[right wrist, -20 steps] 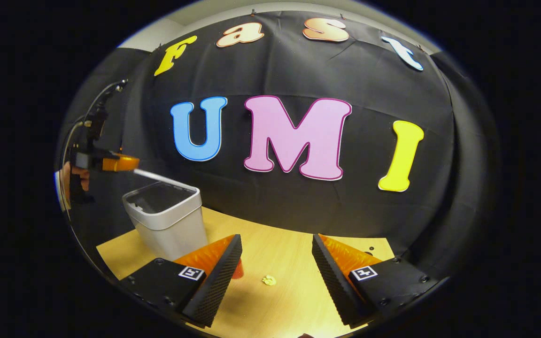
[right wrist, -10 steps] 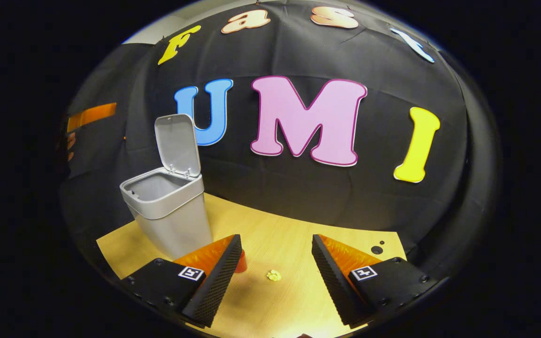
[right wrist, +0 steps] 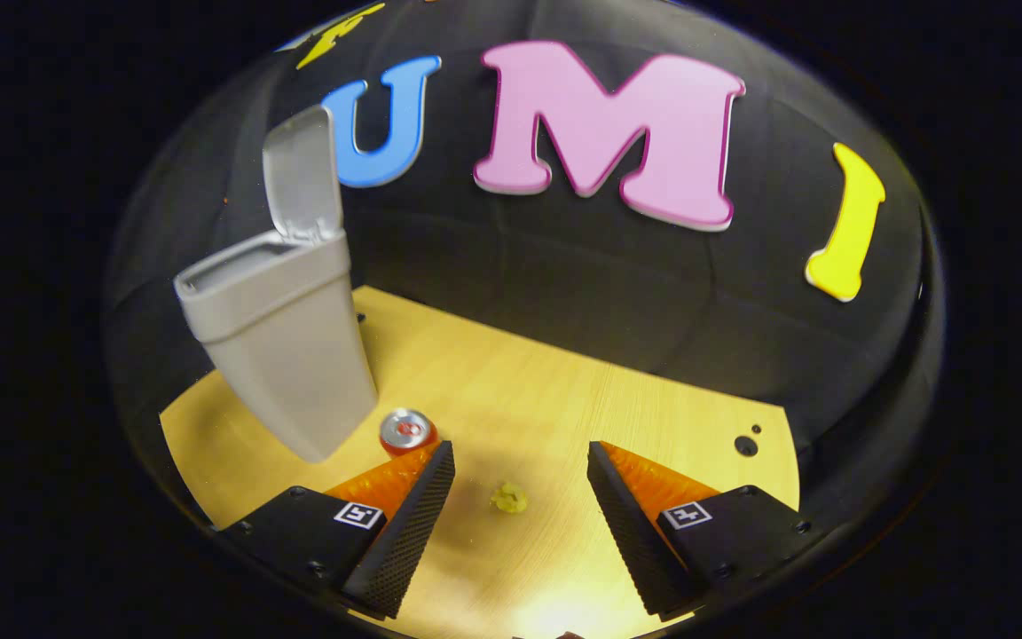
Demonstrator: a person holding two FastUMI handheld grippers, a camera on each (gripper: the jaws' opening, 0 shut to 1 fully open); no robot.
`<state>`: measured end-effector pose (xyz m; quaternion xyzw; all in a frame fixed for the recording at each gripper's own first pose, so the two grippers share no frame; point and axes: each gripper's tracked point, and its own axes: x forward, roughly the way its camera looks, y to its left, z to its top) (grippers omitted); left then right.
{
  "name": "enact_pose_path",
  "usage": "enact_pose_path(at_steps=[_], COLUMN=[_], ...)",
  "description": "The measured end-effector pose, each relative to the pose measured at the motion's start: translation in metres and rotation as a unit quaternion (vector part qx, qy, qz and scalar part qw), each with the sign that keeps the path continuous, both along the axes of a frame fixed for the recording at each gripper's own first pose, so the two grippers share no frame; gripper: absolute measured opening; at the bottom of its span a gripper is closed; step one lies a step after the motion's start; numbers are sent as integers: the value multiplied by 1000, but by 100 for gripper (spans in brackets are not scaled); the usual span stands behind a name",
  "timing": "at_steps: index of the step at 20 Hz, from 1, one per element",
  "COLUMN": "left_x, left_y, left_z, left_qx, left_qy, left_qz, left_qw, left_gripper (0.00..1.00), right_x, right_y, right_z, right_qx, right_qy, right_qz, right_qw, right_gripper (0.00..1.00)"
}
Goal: Press the lid of the desktop garbage bin to open it, pick up the crumpled paper on the desktop and throw it into the bin, then pick up the pop can on the desktop and drop it into the bin, and finally close the garbage bin lid.
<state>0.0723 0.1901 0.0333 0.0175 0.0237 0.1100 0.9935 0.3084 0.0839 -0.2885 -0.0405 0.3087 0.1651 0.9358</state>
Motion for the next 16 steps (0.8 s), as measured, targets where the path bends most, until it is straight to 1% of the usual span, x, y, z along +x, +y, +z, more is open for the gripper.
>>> enact_pose_path(at_steps=[2,3,5,8,11,12,13,15,16], left_x=[-16,-20,-28,-43,-55,-58,-61,-64,-65], left_y=[-4,-6,-4,-7,-2,-1,1,5,7], left_z=[4,4,2,-3,-5,-7,-8,-9,-11], left_qx=[9,16,31,34,36,36,36,40,44], left_qy=[2,4,12,26,36,38,42,45,47], left_qz=[6,8,22,36,54,57,61,67,70], left_qw=[1000,1000,999,998,997,997,997,996,995], left_gripper=[96,96,97,96,96,94,96,96,96], right_x=[10,14,19,21,20,21,22,17,15], right_y=[8,10,8,3,10,13,13,16,17], right_z=[-40,-58,-84,-125,-144,-148,-150,-158,-158], right_qx=[12,9,-9,-43,-41,-38,-38,-36,-37], right_qy=[51,68,99,138,162,164,167,185,186], right_qz=[-5,-5,1,12,8,7,7,8,4], right_qw=[999,998,995,990,986,986,985,982,982], right_gripper=[98,98,98,98,99,99,99,98,81])
